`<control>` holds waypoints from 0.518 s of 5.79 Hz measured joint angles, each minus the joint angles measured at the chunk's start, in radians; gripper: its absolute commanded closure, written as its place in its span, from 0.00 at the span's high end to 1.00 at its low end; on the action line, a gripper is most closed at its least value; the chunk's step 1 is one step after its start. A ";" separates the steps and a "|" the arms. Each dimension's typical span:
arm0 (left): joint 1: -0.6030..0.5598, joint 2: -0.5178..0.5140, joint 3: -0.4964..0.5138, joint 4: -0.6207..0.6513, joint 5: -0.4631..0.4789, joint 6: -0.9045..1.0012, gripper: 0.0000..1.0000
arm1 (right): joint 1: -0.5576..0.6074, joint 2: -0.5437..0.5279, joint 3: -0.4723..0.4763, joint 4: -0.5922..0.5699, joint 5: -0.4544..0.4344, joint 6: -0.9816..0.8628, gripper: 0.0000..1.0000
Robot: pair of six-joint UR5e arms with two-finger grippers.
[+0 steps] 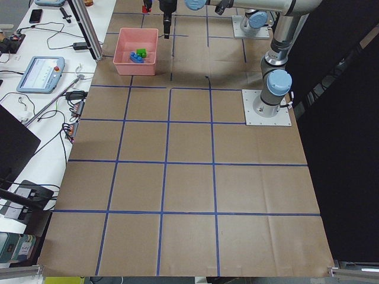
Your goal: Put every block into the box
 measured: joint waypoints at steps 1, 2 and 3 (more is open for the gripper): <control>0.001 0.004 0.002 -0.004 0.001 0.000 0.99 | 0.068 0.048 -0.038 -0.003 0.023 0.097 0.16; 0.002 0.005 0.002 -0.005 0.001 0.000 0.99 | 0.115 0.095 -0.050 -0.010 0.037 0.150 0.87; 0.003 0.006 0.001 -0.005 0.001 0.000 0.99 | 0.136 0.127 -0.050 -0.022 0.037 0.167 0.99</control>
